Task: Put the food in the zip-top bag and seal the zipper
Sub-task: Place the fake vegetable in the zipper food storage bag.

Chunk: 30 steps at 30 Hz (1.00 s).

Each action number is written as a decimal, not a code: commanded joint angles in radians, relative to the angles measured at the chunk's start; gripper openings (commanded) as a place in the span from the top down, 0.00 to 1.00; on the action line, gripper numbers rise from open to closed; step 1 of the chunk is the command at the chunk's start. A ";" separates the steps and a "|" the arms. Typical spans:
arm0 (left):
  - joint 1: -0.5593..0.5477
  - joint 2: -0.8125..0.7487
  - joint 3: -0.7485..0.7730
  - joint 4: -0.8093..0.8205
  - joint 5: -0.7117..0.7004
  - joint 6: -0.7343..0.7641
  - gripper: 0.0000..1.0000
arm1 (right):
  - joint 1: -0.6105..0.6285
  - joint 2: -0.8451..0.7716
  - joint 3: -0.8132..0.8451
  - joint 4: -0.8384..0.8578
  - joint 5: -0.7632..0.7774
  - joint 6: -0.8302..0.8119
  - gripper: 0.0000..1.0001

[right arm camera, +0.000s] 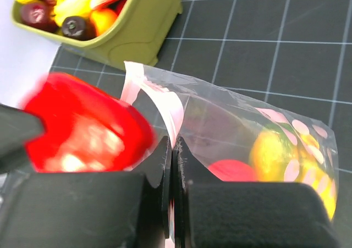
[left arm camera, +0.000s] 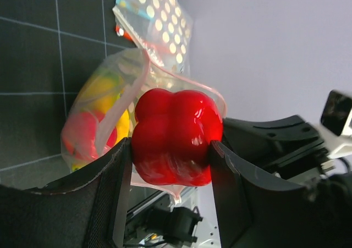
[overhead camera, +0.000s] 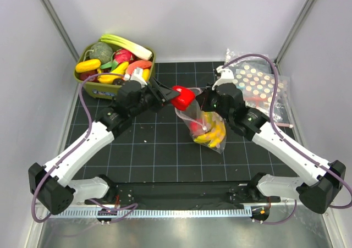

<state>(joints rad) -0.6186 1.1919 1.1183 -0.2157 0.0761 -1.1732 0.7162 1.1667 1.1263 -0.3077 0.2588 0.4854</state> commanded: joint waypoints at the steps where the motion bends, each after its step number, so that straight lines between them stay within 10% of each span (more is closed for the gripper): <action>1: -0.050 0.035 0.014 0.039 -0.059 0.072 0.94 | -0.001 -0.009 0.056 0.028 -0.055 0.036 0.99; 7: -0.095 0.124 0.067 0.012 -0.102 0.130 0.93 | -0.001 -0.055 0.044 0.032 -0.056 0.047 0.99; 17: -0.211 0.121 0.130 -0.171 -0.328 0.270 0.01 | -0.001 -0.076 0.020 0.030 -0.052 0.051 0.99; 30: -0.309 -0.277 -0.276 -0.128 -0.291 0.228 0.00 | -0.003 -0.183 -0.080 -0.007 -0.029 0.044 0.99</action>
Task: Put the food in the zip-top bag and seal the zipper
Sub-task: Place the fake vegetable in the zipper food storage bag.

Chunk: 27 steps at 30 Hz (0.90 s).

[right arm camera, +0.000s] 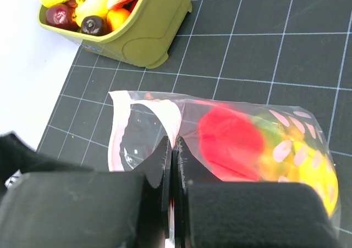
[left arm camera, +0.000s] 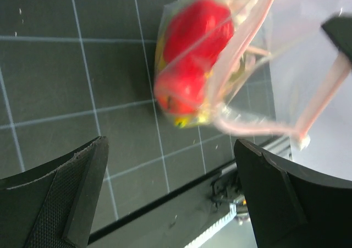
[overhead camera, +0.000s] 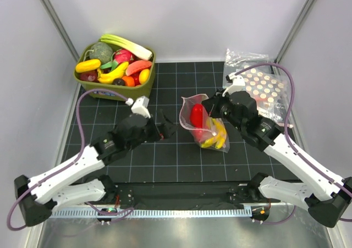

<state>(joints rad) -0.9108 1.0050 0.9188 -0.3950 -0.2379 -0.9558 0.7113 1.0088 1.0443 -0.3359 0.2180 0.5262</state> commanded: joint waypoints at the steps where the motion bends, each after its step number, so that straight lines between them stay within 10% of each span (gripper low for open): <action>1: -0.019 -0.159 -0.099 0.067 0.041 0.005 0.00 | 0.004 -0.024 0.002 0.020 0.009 0.003 0.99; 13: -0.019 -0.414 -0.251 0.186 0.235 0.077 0.00 | 0.004 -0.035 0.016 -0.020 -0.008 0.015 0.99; 27: -0.019 -0.436 -0.278 0.153 0.144 0.175 0.00 | 0.004 0.040 -0.010 0.027 -0.014 0.021 0.99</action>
<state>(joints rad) -0.9272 0.5228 0.6121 -0.2459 -0.0784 -0.8314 0.7113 1.0248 1.0431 -0.3641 0.2058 0.5335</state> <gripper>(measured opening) 0.996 0.042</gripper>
